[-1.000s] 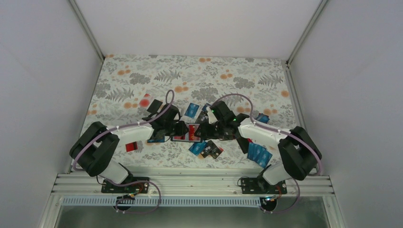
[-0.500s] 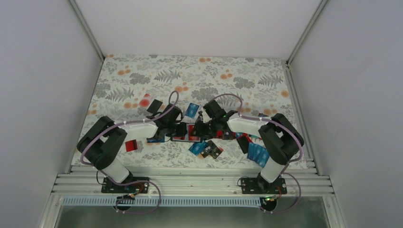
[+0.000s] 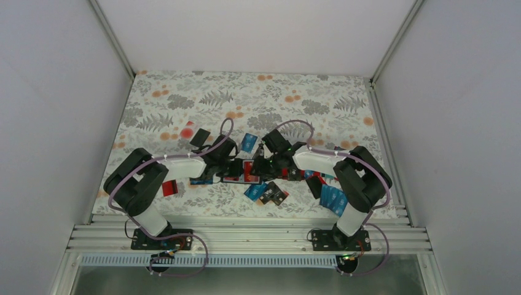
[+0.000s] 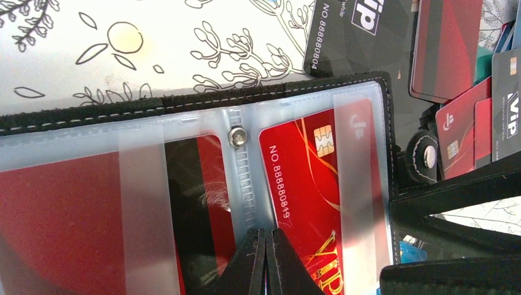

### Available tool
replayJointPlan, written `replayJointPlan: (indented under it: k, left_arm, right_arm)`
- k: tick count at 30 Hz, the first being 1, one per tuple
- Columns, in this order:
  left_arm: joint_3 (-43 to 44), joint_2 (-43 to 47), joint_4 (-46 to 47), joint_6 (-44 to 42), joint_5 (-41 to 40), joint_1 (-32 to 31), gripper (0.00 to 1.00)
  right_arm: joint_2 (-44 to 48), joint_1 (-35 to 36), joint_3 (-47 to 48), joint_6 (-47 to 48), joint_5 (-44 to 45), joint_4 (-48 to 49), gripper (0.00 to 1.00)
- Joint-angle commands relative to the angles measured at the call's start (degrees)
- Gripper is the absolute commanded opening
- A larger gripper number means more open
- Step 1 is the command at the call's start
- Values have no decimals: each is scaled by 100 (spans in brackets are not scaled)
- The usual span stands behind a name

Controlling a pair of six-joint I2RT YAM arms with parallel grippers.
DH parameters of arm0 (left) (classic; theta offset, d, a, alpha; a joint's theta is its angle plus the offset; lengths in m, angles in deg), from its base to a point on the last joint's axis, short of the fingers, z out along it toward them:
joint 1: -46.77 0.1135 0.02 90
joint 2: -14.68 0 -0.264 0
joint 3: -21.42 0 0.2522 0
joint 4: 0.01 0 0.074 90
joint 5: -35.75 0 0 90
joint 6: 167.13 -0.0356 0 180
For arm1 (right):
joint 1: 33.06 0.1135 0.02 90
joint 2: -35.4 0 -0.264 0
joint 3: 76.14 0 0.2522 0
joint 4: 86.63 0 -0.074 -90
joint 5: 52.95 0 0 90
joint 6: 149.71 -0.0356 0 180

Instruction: Put the credit cards into the card holder

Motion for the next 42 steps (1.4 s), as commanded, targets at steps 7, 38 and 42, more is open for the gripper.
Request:
replayJointPlan:
  k: [7, 38, 42]
  left_arm:
    - [130, -206, -27, -98, -26, -100, 2]
    - [232, -340, -15, -46, -30, -197, 2]
    - [241, -359, -5, -46, -28, -202, 2]
  right_arm:
    - [14, -3, -65, -4, 195, -38, 43]
    - [-10, 3, -6, 38, 181, -96, 46]
    - [-25, 3, -14, 16, 151, -77, 46]
